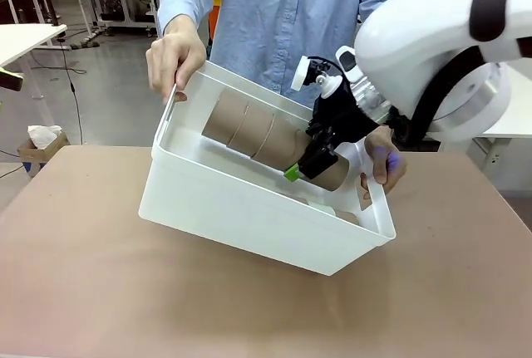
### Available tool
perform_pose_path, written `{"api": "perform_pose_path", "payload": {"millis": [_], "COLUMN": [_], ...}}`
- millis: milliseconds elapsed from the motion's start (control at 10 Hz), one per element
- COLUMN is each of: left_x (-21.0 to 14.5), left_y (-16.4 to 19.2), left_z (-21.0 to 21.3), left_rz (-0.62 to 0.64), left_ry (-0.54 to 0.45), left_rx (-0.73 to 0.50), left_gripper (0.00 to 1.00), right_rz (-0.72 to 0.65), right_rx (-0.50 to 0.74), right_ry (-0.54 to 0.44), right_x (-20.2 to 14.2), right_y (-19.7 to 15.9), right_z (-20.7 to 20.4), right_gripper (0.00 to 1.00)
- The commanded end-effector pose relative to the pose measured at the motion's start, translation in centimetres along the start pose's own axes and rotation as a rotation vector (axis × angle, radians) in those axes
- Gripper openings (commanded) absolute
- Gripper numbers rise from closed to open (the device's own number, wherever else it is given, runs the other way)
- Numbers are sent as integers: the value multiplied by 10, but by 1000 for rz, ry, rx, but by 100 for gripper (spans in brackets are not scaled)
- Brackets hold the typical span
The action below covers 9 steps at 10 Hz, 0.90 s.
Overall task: Stack the cups and store them in the basket.
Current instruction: Place the stack of Reusable plastic cups into the Pantry Basket.
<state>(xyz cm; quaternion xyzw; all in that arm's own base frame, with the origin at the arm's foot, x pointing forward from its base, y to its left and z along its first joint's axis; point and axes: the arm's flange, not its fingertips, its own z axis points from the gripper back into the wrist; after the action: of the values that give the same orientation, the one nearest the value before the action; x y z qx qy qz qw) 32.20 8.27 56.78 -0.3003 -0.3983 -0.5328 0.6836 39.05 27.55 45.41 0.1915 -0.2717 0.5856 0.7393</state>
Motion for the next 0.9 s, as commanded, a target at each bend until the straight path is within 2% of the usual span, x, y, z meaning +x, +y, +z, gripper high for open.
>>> {"api": "perform_pose_path", "payload": {"millis": [0,500,600,800], "left_x": [2,2,2,2], "left_y": [-1,-1,-1,-1], "left_z": [0,0,0,0], "left_rz": [1,1,1,1], "left_ry": [-10,-10,-10,-10], "left_rx": [-3,-3,-3,-3], "left_gripper": [100,100,100,100], "right_rz": [-16,-14,-34,-34], "right_rx": [-58,-42,-51,-46], "right_ry": [57,87,78,59], "right_x": [18,22,19,18], "right_y": [5,5,3,3], "right_z": [-8,-30,-27,-18], "right_gripper": [87,87,100,100]}}
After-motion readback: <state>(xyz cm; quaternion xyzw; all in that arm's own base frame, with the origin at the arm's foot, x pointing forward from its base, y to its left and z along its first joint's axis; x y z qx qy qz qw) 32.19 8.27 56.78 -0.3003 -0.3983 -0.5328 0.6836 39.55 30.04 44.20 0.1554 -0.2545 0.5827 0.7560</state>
